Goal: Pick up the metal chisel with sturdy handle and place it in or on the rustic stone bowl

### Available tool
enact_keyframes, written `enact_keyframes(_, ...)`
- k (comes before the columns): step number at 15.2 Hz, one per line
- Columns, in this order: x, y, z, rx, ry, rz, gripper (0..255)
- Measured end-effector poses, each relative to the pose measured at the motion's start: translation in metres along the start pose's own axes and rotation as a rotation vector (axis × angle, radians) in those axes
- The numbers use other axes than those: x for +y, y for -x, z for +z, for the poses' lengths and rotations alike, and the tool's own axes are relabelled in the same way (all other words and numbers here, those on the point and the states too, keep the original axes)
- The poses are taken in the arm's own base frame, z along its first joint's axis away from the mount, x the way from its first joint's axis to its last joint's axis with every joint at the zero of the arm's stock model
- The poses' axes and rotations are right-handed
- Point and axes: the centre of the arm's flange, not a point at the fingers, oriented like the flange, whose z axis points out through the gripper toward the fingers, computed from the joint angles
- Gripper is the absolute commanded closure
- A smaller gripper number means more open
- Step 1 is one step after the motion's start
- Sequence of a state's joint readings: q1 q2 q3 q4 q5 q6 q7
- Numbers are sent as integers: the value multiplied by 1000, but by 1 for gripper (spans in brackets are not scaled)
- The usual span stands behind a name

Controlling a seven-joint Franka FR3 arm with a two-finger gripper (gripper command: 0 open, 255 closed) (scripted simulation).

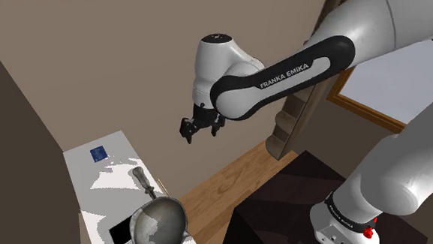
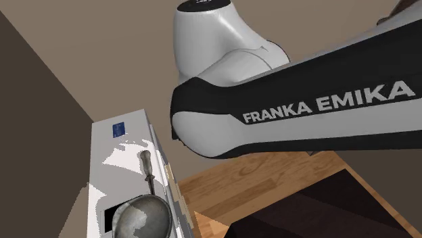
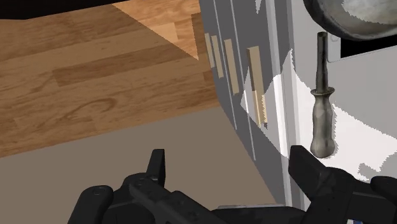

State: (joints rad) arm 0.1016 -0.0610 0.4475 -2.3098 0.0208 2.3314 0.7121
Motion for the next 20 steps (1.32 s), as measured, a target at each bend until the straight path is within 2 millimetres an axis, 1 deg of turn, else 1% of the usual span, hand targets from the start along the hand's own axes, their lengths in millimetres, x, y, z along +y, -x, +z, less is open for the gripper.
enact_keyframes(2,-25,-2,19,-3,3,-4,0)
enact_keyframes(3,-32,-4,26,-5,5,-5,0)
enact_keyframes(8,-84,-7,70,-12,12,-11,0)
enact_keyframes(11,-109,-12,96,-17,17,-15,0)
enact_keyframes(13,-130,-12,118,-20,21,-19,0)
enact_keyframes(16,-154,-13,144,-25,26,-23,0)
enact_keyframes(17,-168,-14,153,-26,28,-24,0)
enact_keyframes(19,-188,-14,173,-29,32,-28,0)
enact_keyframes(20,-193,-16,179,-30,33,-29,0)
